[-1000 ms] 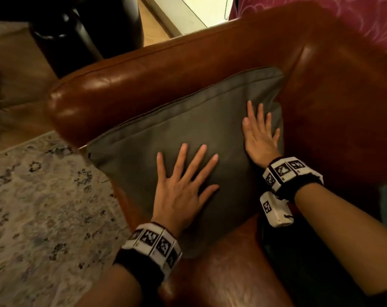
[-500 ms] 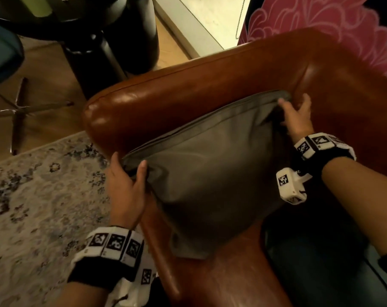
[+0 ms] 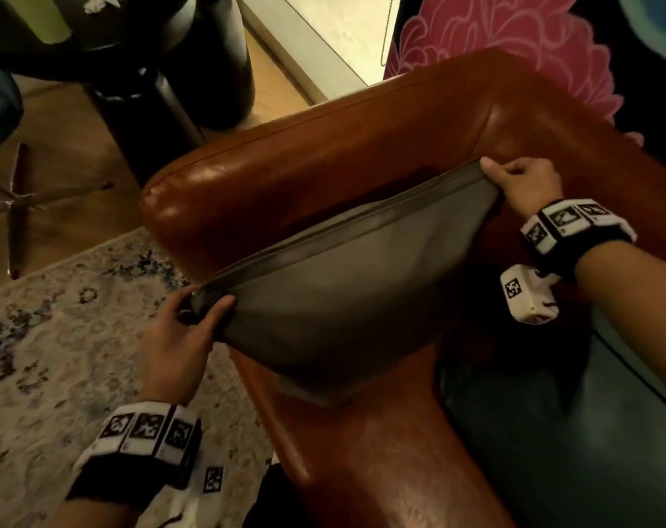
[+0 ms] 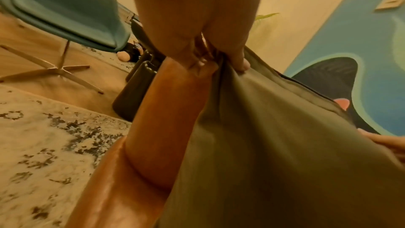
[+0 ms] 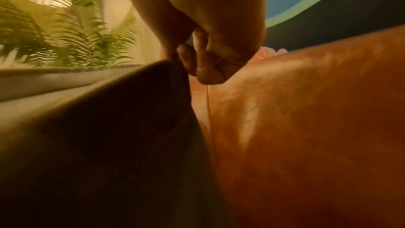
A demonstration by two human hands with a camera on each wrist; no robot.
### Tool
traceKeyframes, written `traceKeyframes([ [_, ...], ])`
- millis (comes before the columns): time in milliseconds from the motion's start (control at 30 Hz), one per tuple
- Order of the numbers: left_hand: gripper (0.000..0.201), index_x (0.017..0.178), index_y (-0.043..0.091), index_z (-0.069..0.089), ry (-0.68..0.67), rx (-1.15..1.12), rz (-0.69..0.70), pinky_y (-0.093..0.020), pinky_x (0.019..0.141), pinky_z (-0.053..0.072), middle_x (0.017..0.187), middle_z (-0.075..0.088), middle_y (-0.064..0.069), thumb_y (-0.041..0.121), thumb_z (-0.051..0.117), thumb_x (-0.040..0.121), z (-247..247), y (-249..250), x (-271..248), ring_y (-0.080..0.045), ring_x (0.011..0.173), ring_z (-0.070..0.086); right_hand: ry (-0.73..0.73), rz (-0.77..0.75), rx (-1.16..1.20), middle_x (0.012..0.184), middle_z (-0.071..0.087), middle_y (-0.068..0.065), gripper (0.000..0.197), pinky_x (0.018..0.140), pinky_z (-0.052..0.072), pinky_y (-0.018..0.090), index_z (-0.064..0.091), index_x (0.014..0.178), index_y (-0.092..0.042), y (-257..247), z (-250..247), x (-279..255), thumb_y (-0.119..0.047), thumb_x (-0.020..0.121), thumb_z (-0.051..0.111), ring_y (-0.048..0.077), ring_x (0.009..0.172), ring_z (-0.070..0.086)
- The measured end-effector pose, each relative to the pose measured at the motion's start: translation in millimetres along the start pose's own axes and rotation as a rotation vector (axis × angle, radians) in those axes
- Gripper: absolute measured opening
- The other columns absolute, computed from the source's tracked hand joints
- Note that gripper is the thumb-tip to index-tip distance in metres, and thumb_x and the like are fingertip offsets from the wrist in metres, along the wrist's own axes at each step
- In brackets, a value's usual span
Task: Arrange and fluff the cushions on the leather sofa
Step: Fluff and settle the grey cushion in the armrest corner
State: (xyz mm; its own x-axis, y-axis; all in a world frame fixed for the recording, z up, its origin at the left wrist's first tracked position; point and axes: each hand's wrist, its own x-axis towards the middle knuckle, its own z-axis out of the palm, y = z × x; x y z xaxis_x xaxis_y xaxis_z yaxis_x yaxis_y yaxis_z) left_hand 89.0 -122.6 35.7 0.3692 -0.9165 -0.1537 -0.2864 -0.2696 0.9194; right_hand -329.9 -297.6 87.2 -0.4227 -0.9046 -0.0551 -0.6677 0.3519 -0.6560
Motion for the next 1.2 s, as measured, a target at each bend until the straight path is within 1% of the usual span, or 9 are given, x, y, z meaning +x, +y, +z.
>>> traceKeyframes([
  [67,0.036,0.113,0.018,0.061,0.093,-0.056,0.018,-0.022,0.060,0.054,0.100,0.067,-0.001,0.033,0.072,0.082,4.1,1.8,11.6,-0.016,0.085,0.065,0.014,0.051,0.175,0.056,0.062,-0.002,0.040,0.049,0.049,0.024,0.072,0.088,-0.011,-2.5,6.4,7.8,-0.051,0.086,0.067,0.002,0.039,0.056],
  [200,0.040,0.112,0.020,0.056,0.209,-0.105,0.061,-0.021,0.064,0.054,0.098,0.063,0.005,0.030,0.076,0.079,3.4,11.3,7.9,-0.008,0.085,0.064,0.056,0.121,0.294,0.038,0.057,-0.013,0.033,0.053,0.049,0.021,0.073,0.083,-0.017,7.1,10.8,5.1,-0.049,0.084,0.070,-0.001,0.033,0.052],
  [367,0.039,0.113,0.022,0.047,0.250,-0.278,-0.149,-0.035,0.083,0.049,0.098,0.055,0.007,0.050,0.059,0.089,14.5,6.1,-10.9,-0.009,0.091,0.057,-0.072,0.334,0.474,0.100,0.068,0.004,0.049,0.069,0.054,0.028,0.064,0.090,-0.015,16.9,28.4,-17.8,-0.064,0.081,0.064,0.010,0.078,0.064],
  [467,0.039,0.085,0.014,0.051,0.270,-0.230,-0.197,-0.035,0.069,0.046,0.081,0.053,0.002,0.053,0.055,0.091,14.5,6.2,-15.3,-0.014,0.076,0.054,-0.056,0.262,0.408,0.081,0.066,0.005,0.051,0.074,0.056,0.032,0.061,0.068,-0.018,9.0,21.6,-19.4,-0.069,0.070,0.071,0.016,0.074,0.067],
  [567,0.030,0.100,0.008,0.059,0.271,-0.202,-0.097,-0.023,0.067,0.048,0.085,0.059,0.005,0.036,0.063,0.090,8.8,9.3,-14.8,-0.008,0.078,0.059,0.051,0.104,0.466,0.066,0.057,-0.002,0.029,0.051,0.045,0.015,0.061,0.066,-0.022,-2.7,5.6,-17.6,-0.035,0.089,0.068,-0.004,0.048,0.053],
  [667,0.020,0.108,0.012,0.055,0.230,-0.187,-0.085,-0.008,0.064,0.047,0.094,0.058,0.011,0.019,0.064,0.091,15.9,9.6,-15.6,0.005,0.084,0.058,0.073,0.160,0.498,0.074,0.062,0.000,0.021,0.058,0.047,0.021,0.063,0.070,-0.022,4.5,2.7,-8.3,-0.030,0.088,0.070,0.003,0.058,0.056],
  [833,0.021,0.110,0.019,0.053,0.253,-0.285,-0.251,-0.033,0.085,0.049,0.111,0.058,-0.003,0.024,0.061,0.091,36.7,6.4,-8.9,-0.024,0.107,0.058,-0.024,0.449,0.563,0.106,0.071,0.010,0.027,0.063,0.056,0.031,0.065,0.089,-0.009,6.0,5.3,-6.1,-0.028,0.078,0.082,0.019,0.080,0.071],
  [967,0.036,0.112,0.023,0.051,0.269,-0.254,-0.162,-0.033,0.075,0.051,0.108,0.063,-0.013,0.033,0.071,0.085,28.9,7.1,-11.2,-0.026,0.099,0.064,-0.110,0.269,0.335,0.084,0.065,0.001,0.036,0.050,0.047,0.015,0.068,0.103,0.001,3.1,-9.1,-11.1,-0.026,0.081,0.079,0.008,0.067,0.063],
  [1200,0.035,0.105,0.034,0.049,0.283,-0.209,-0.170,-0.045,0.080,0.054,0.109,0.059,-0.011,0.044,0.073,0.080,24.8,7.8,-24.4,-0.025,0.096,0.062,0.118,-0.235,-0.320,0.136,0.048,0.019,0.056,0.104,0.034,0.038,0.051,0.131,-0.003,-22.1,4.2,-49.2,-0.031,0.087,0.069,0.038,0.127,0.043],
])
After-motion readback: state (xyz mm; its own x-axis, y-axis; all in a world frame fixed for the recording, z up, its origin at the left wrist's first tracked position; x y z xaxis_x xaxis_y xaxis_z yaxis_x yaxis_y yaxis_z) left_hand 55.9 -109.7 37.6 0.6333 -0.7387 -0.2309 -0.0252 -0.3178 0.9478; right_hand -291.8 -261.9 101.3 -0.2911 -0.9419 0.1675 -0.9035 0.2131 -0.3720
